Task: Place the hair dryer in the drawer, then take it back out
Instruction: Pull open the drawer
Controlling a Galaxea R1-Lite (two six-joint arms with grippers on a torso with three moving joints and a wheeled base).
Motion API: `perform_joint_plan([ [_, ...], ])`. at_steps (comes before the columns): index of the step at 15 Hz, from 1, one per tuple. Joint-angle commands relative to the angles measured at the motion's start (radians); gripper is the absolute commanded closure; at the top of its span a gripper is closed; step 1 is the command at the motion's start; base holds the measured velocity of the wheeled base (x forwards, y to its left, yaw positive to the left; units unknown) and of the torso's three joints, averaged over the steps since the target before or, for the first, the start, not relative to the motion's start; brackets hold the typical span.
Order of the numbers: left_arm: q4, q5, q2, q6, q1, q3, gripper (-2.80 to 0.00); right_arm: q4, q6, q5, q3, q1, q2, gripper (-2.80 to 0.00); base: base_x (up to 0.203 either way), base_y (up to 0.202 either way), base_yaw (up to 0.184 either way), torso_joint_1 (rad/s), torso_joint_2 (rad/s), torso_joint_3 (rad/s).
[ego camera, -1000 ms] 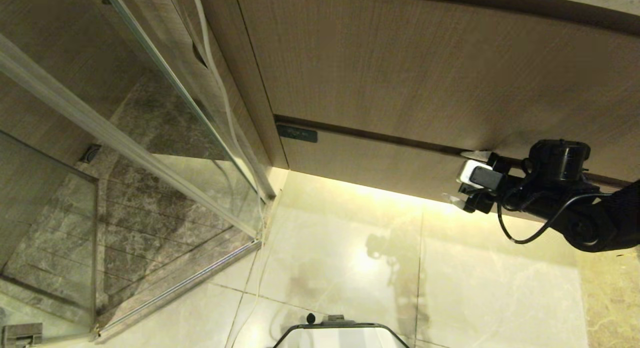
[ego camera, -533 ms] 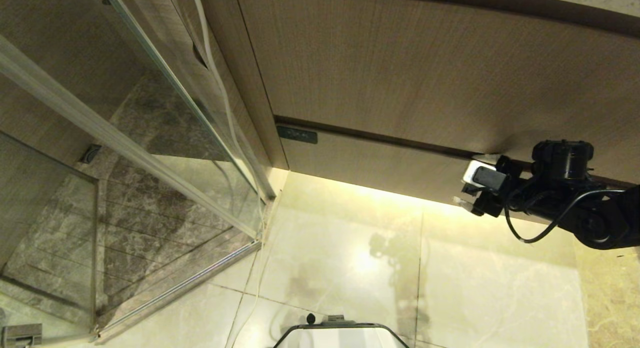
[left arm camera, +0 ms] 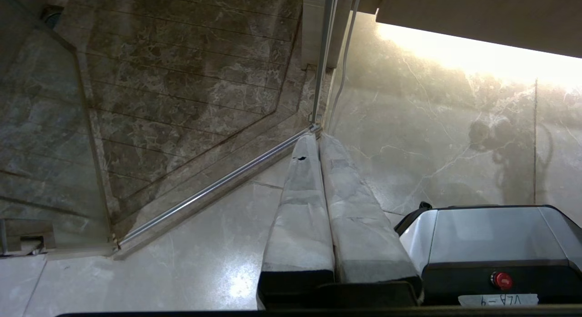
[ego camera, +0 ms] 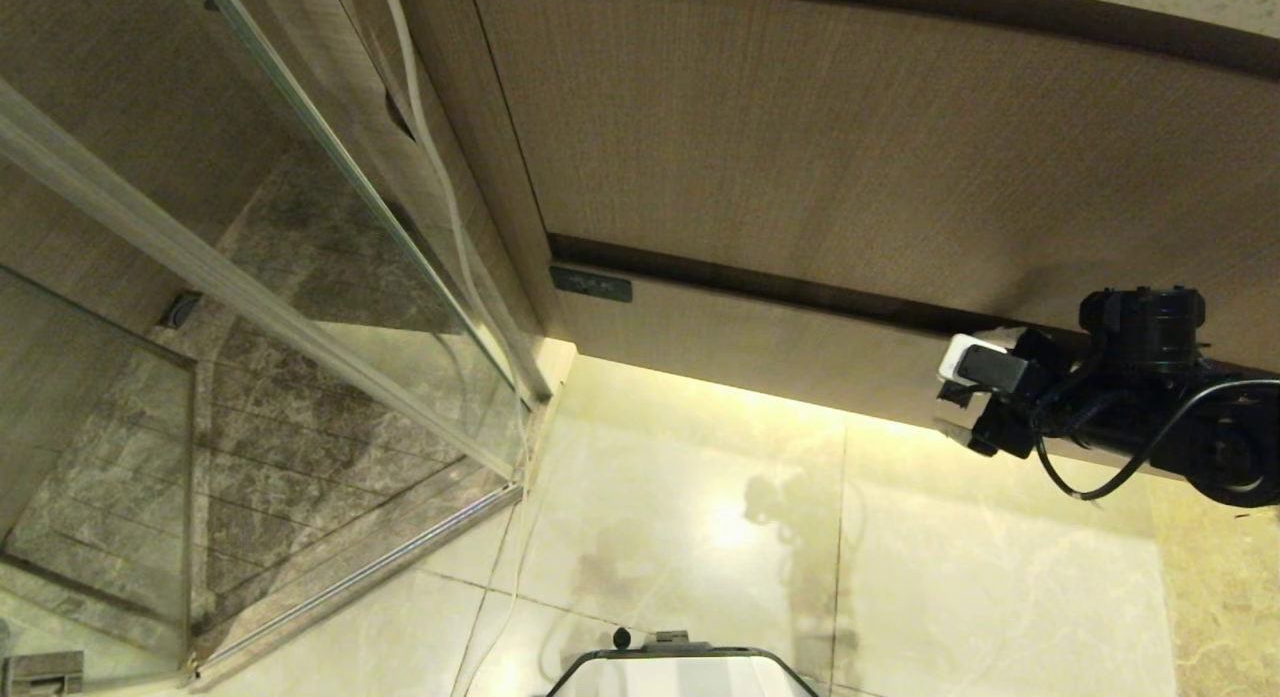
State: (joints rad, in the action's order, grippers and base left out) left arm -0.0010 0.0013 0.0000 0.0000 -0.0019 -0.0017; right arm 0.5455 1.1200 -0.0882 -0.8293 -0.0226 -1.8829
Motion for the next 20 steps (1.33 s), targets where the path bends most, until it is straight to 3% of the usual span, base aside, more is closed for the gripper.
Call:
perform_joint_plan([
  [1, 0.0, 0.0, 0.002, 0.0, 0.0, 0.0, 0.0, -0.025, 0.005, 0.043, 0.012, 0.0, 0.016, -2.8, 0.0, 0.0, 0.0, 0.0, 0.0, 0.0],
  [6, 0.0, 0.0, 0.002, 0.0, 0.0, 0.0, 0.0, -0.076, 0.006, 0.051, 0.037, 0.0, 0.055, -2.8, 0.0, 0.0, 0.0, 0.0, 0.0, 0.0],
  [9, 0.0, 0.0, 0.002, 0.0, 0.0, 0.0, 0.0, -0.219, -0.003, 0.059, 0.058, 0.0, 0.114, -2.8, 0.0, 0.0, 0.0, 0.0, 0.0, 0.0],
  [11, 0.0, 0.0, 0.002, 0.0, 0.0, 0.0, 0.0, -0.316, -0.065, 0.051, 0.079, 0.0, 0.167, -2.8, 0.0, 0.0, 0.0, 0.0, 0.0, 0.0],
  [16, 0.0, 0.0, 0.002, 0.0, 0.0, 0.0, 0.0, -0.438, -0.131, 0.049, 0.206, 0.029, 0.375, -2.8, 0.0, 0.0, 0.0, 0.0, 0.0, 0.0],
  [20, 0.0, 0.0, 0.002, 0.0, 0.0, 0.0, 0.0, -0.636, -0.319, 0.048, 0.282, 0.039, 0.667, -2.8, 0.0, 0.0, 0.0, 0.0, 0.0, 0.0],
])
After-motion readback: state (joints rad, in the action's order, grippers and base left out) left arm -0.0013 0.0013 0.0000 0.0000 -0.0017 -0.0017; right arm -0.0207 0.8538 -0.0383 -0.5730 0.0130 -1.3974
